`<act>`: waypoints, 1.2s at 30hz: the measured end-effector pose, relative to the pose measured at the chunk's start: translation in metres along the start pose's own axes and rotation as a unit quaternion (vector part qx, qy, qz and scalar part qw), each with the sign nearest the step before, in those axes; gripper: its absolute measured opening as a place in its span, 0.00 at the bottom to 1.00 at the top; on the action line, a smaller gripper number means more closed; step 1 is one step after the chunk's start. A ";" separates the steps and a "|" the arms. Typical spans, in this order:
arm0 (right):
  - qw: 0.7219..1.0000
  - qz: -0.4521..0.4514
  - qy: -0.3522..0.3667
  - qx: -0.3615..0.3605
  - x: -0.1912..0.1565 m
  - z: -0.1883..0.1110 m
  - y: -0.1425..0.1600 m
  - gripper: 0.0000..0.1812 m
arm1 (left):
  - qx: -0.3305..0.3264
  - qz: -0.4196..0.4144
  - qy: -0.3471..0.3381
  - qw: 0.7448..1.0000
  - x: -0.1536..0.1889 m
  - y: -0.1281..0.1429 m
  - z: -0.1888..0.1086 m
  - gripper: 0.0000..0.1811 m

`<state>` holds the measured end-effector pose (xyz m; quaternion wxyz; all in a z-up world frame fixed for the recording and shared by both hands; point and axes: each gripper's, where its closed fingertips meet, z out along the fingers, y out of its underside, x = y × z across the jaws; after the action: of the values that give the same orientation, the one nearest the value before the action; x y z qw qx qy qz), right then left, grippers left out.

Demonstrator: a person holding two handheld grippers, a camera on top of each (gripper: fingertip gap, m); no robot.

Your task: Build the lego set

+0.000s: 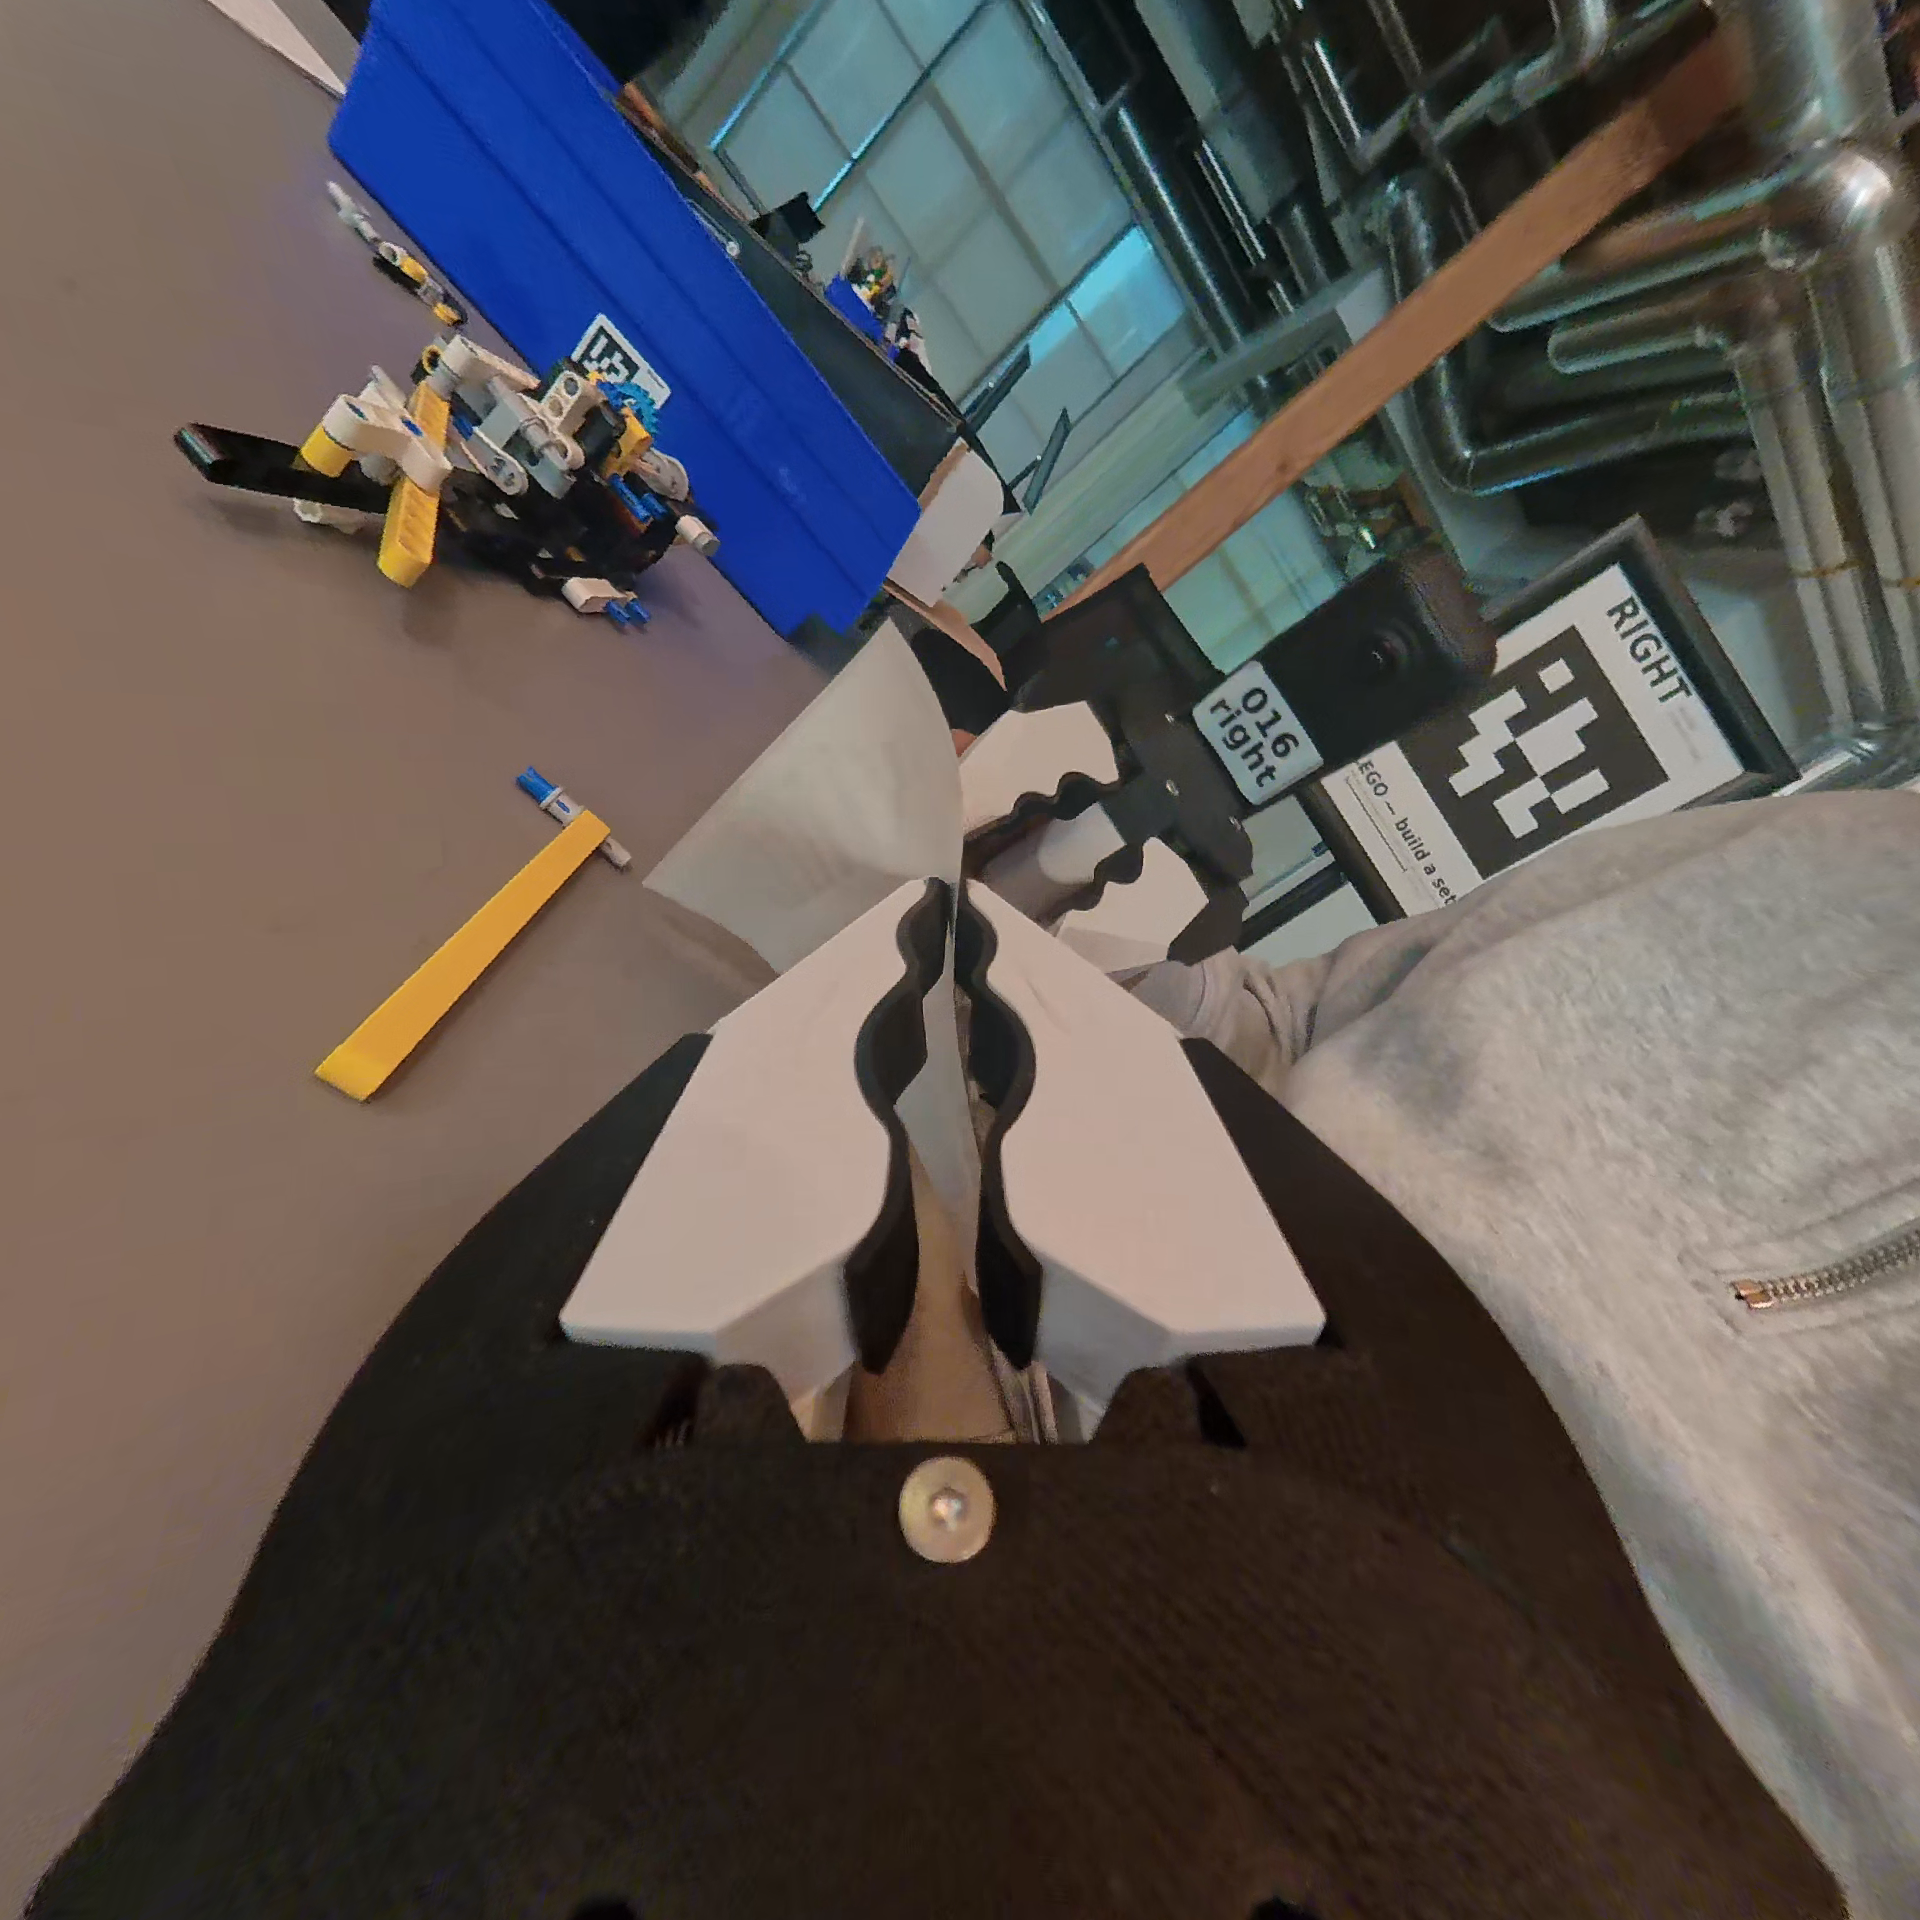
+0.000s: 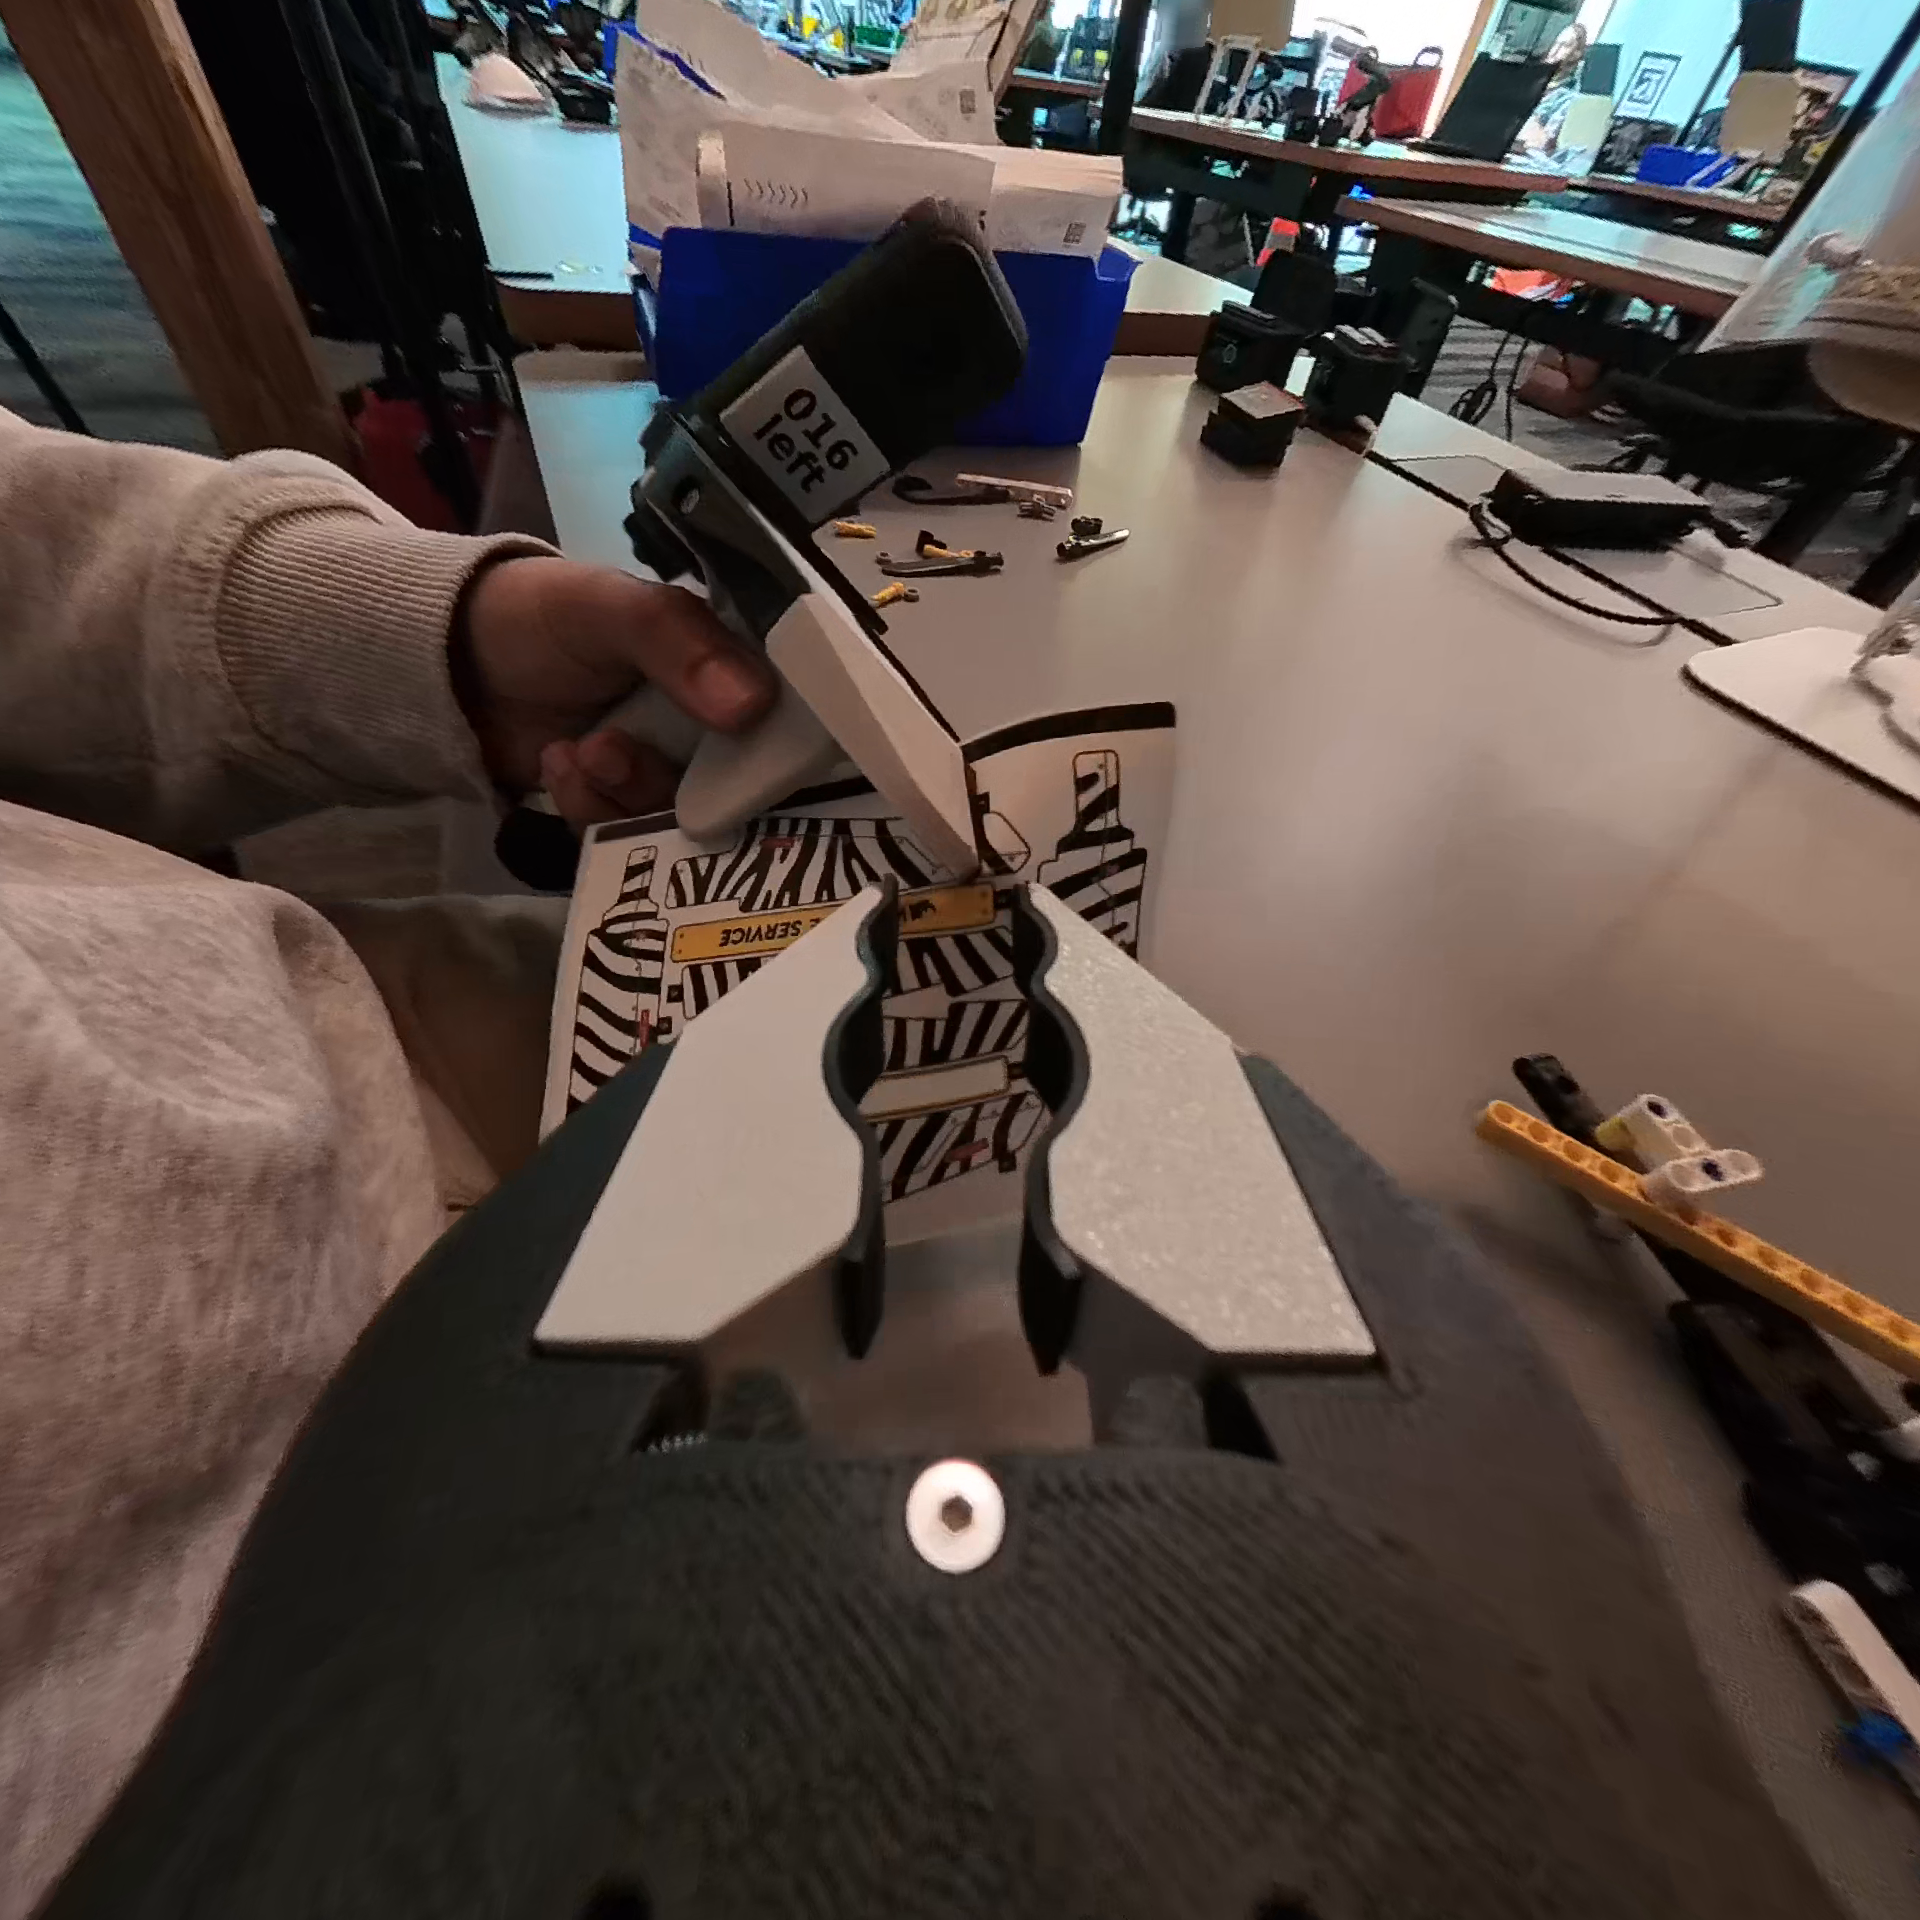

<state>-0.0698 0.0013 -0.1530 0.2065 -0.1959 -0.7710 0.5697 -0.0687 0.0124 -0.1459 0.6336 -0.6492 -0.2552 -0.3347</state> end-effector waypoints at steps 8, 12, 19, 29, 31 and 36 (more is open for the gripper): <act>0.999 0.001 -0.028 0.020 -0.008 -0.002 -0.003 0.19 | -0.015 -0.014 0.051 0.998 0.013 0.004 0.000 0.00; 0.999 0.009 -0.042 0.022 -0.011 -0.003 -0.004 0.15 | -0.017 -0.017 0.064 0.998 0.017 0.005 0.000 0.00; 0.999 0.008 -0.050 0.013 -0.012 -0.004 -0.002 0.08 | -0.014 -0.014 0.062 0.998 0.018 0.004 0.000 0.00; 0.998 0.030 -0.048 0.000 -0.007 -0.004 0.003 0.05 | -0.010 0.037 0.007 0.999 0.007 0.000 -0.002 0.03; 0.998 0.044 -0.047 0.001 -0.004 -0.005 0.003 0.04 | 0.005 0.054 -0.007 0.999 0.005 -0.006 -0.006 0.05; 0.995 0.076 -0.063 0.010 -0.002 -0.007 0.003 0.03 | 0.037 0.137 -0.044 0.989 0.007 -0.020 -0.013 0.17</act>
<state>-0.0637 0.0066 -0.1544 0.1155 -0.2151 -0.7599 0.6025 -0.0809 -0.0003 -0.1282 0.6850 -0.6683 -0.2041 -0.2063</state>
